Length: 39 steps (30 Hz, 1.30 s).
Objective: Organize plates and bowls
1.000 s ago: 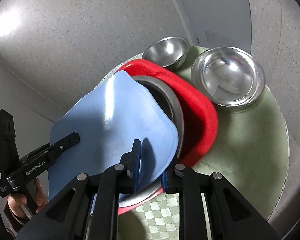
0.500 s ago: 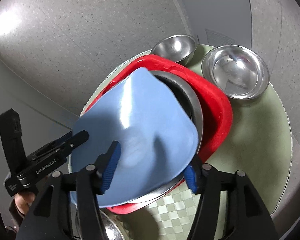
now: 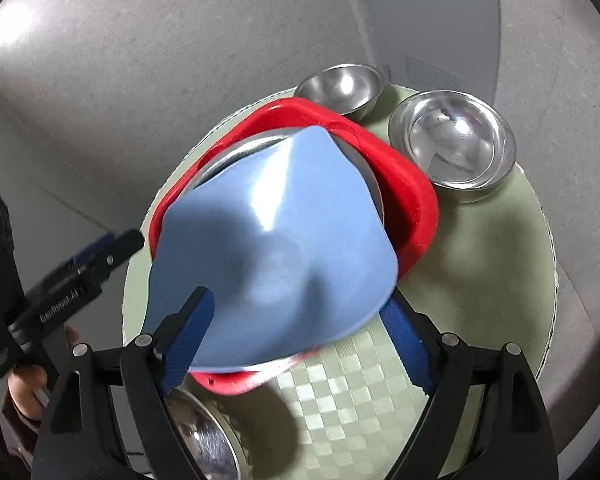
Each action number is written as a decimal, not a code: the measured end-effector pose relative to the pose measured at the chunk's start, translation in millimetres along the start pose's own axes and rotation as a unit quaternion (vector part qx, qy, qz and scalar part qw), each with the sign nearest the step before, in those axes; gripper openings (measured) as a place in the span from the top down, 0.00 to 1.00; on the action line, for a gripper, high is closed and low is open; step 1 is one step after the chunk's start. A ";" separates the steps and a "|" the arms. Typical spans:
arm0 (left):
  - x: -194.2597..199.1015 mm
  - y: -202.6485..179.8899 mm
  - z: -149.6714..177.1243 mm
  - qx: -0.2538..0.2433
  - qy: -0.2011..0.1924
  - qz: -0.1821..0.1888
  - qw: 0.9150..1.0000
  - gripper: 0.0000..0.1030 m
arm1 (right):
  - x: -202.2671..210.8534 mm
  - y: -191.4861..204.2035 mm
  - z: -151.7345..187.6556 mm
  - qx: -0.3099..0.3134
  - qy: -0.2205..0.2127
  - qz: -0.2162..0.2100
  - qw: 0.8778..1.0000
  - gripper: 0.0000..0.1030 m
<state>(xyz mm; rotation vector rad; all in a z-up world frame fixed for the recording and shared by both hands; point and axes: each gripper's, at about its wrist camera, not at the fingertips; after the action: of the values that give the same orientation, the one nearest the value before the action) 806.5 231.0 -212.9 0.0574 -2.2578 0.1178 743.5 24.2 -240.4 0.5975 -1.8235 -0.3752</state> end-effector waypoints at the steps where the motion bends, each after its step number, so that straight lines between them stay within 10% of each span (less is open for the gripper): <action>1: 3.3 -3.1 -0.2 -0.001 -0.003 0.002 1.000 0.35 | 2.0 -5.3 0.8 -0.001 0.004 -0.004 1.000 0.16; 13: 26.7 -130.8 -25.5 -0.022 -0.029 0.008 0.999 0.26 | 51.9 -115.2 -38.0 0.008 -0.034 -0.031 0.999 0.16; 23: -73.7 -221.6 -86.9 -0.044 0.047 -0.037 0.997 0.24 | 1.7 -188.0 -129.3 0.036 -0.013 0.000 0.999 0.24; 34: -170.9 -246.3 -122.9 -0.124 0.134 -0.114 0.977 0.30 | -71.1 -208.8 -151.4 0.016 0.078 -0.055 0.995 0.62; 39: -190.2 -257.8 -120.6 -0.128 0.155 -0.082 0.976 0.59 | -78.7 -218.1 -148.4 0.004 0.093 -0.096 0.991 0.83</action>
<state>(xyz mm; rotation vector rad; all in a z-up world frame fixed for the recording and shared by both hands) 1041.1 -12.5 -266.5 0.0808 -1.9293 -0.2381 949.9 -104.5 -369.4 0.7913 -1.5945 -0.4265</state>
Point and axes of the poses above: each gripper's, at about its wrist camera, not at the fingertips, and x roughly against the way its jaws point, y to its left, z to its underside, and after that the axes turned 6 degrees about -x, right-handed
